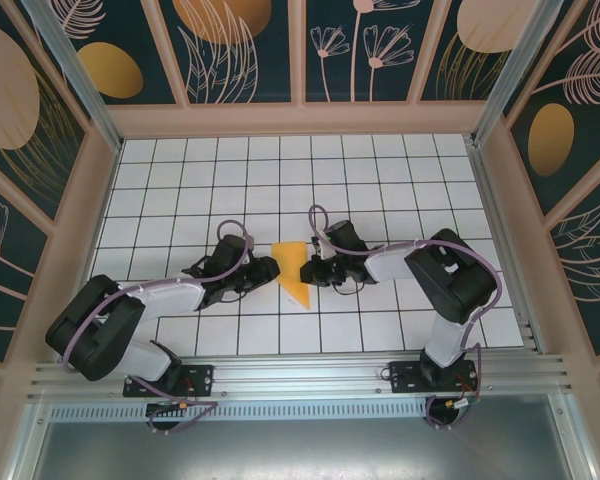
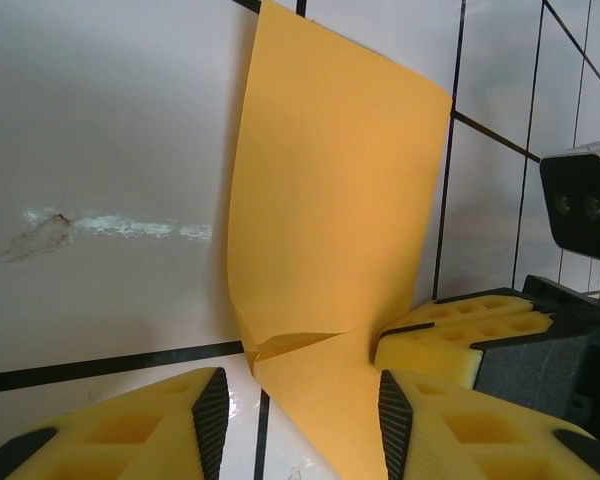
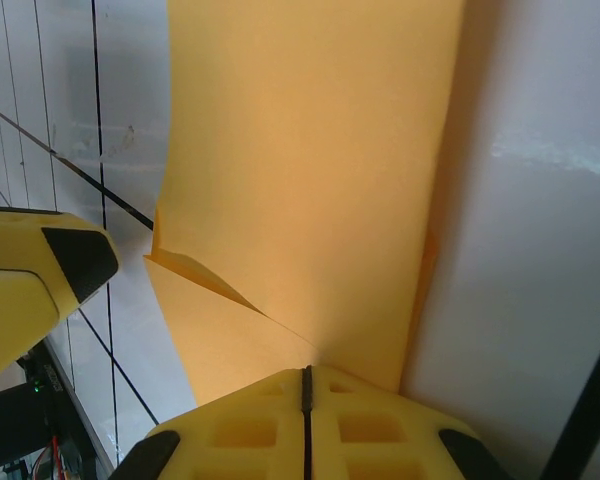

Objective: Fold a paper plane with a square sheet of paper (pick it up from the middle)
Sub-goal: Fold the wing for the fifth time at the center of the table.

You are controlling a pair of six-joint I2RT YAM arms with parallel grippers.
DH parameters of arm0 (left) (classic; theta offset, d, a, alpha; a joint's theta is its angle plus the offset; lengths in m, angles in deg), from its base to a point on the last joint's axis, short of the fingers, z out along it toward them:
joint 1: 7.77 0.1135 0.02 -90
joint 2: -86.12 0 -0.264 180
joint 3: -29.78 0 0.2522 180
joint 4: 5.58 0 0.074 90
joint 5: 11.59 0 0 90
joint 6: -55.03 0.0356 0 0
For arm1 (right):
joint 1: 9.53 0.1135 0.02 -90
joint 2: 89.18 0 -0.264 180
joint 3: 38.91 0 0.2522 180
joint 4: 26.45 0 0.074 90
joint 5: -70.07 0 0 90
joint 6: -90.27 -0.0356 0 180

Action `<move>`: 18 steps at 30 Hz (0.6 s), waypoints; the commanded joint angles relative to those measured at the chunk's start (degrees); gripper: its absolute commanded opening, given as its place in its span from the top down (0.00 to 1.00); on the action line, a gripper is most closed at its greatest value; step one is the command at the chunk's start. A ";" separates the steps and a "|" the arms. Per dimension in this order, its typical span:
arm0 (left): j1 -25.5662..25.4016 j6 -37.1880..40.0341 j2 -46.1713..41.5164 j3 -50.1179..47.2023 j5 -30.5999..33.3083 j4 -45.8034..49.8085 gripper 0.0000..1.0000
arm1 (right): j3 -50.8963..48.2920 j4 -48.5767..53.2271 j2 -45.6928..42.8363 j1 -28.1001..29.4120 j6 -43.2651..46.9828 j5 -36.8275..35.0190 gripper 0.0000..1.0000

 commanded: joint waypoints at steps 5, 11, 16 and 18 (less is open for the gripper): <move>-1.76 -3.83 3.71 0.53 0.18 -2.61 0.54 | -1.96 1.19 1.67 -0.66 -0.15 -1.38 0.91; -2.52 -4.02 5.64 1.59 -0.67 -4.30 0.57 | -2.06 1.52 1.53 -0.82 -0.07 -1.50 0.91; -3.04 -3.97 6.58 2.46 -2.55 -6.69 0.62 | -2.21 1.41 1.73 -0.91 -0.24 -1.53 0.91; -3.24 -3.72 6.68 2.82 -2.81 -7.09 0.62 | -2.33 1.25 1.69 -0.93 -0.33 -1.62 0.91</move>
